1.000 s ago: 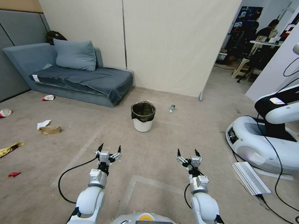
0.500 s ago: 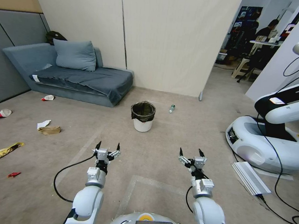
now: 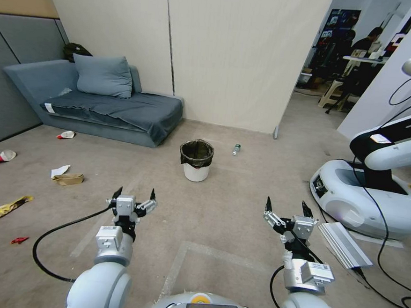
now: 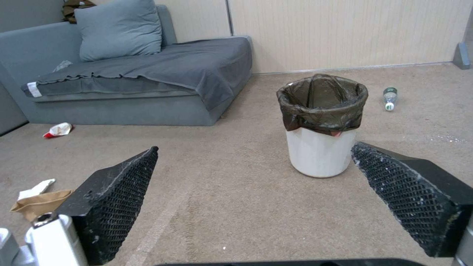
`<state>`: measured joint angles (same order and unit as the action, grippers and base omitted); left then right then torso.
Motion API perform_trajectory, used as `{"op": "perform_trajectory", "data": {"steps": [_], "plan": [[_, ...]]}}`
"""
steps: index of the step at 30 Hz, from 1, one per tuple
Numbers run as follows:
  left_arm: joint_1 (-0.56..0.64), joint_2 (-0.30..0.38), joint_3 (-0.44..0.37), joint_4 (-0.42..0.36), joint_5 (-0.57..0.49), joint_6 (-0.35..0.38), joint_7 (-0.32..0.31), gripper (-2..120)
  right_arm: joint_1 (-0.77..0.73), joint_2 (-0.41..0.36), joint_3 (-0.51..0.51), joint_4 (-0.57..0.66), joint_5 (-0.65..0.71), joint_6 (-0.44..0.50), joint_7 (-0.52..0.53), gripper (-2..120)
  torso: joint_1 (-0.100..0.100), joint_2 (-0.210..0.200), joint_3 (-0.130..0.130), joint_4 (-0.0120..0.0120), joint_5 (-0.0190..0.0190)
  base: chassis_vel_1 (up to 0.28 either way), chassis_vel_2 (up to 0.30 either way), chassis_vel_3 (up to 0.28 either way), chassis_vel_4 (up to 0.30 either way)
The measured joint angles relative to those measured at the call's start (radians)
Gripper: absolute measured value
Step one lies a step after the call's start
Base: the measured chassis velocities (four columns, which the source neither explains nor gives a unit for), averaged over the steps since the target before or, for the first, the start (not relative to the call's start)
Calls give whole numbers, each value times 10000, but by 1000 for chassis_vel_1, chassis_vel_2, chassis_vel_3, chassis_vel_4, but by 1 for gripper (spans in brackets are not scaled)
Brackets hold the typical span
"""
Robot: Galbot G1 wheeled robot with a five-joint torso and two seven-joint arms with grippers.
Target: Pick up the trash bin, then pick up the garbage from the floor and place it into the trash bin.
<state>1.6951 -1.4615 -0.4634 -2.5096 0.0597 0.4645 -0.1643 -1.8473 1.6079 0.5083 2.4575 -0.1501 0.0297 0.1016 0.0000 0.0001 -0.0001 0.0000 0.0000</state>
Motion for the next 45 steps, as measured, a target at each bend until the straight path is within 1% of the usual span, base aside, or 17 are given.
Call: {"op": "perform_trajectory", "data": {"steps": [1, 2, 4, 18, 22, 28, 31, 32, 34, 37, 38, 43, 44, 45], "plan": [[0, 0, 0, 0, 0, 0, 0, 100, 0, 0, 0, 0, 0, 0, 0, 100, 0, 0, 0, 0, 0, 0, 0, 0, 0], [0, 0, 4, 9, 19, -24, 5, 100, 18, 0, -19, -152, -1, 360, -76, 100, 0, 0, 0, 1, 1, 0, 0, 0, 0], [-2, -2, 12, 26, 31, -50, 8, 100, 34, 0, -29, -252, 0, 592, -123, 100, 0, 0, 0, 0, -1, 0, 0, 0, 0], [-34, -49, 138, 73, 277, -123, 168, 100, 58, 0, -38, -349, -106, 670, -139, 100, 0, 0, 0, 0, 0, 0, 0, 0, 0], [-27, -83, 137, 79, 358, -157, 230, 100, 62, 0, -38, -355, -120, 670, -139, 100, 0, 0, 0, 0, 0, -94, 78, 93, -78], [-23, -133, 157, 83, 451, -242, 286, 100, 73, 0, -37, -369, -135, 671, -139, 100, 0, -1, 1, -2, -1, -187, 186, 178, -203], [-13, -151, 171, 86, 474, -274, 294, 100, 84, 1, -35, -392, -169, 671, -142, 100, 0, 0, 1, 1, 0, -221, 230, 241, -232], [-13, -156, 182, 87, 483, -291, 301, 100, 86, 1, -35, -396, -179, 671, -144, 100, 0, -1, 1, 0, -4, -257, 276, 250, -233], [-9, -168, 196, 88, 492, -301, 304, 100, 97, 1, -27, -428, -211, 672, -161, 100, 0, -1, 1, 1, 3, -272, 259, 268, -233], [-13, -176, 217, 91, 505, -319, 312, 100, 103, 1, -19, -439, -231, 676, -173, 100, 0, -1, 2, -2, -3, -269, 263, 275, -279], [-12, -183, 230, 92, 511, -322, 315, 100, 105, 0, -17, -444, -234, 676, -176, 100, 0, -1, 1, 0, 3, -304, 276, 272, -265], [-19, -196, 286, 93, 554, -333, 322, 100, 113, 0, -17, -467, -291, 717, -188, 100, 1, -1, 1, -3, -2, -284, 270, 263, -260], [-17, -209, 314, 94, 571, -333, 321, 100, 116, 1, -16, -474, -297, 724, -193, 100, 1, -2, 2, 2, 5, -246, 258, 242, -259], [-21, -211, 323, 94, 585, -333, 322, 100, 116, 0, -19, -476, -301, 739, -201, 100, 0, -1, 1, 0, -1, -246, 271, 251, -259]]}}
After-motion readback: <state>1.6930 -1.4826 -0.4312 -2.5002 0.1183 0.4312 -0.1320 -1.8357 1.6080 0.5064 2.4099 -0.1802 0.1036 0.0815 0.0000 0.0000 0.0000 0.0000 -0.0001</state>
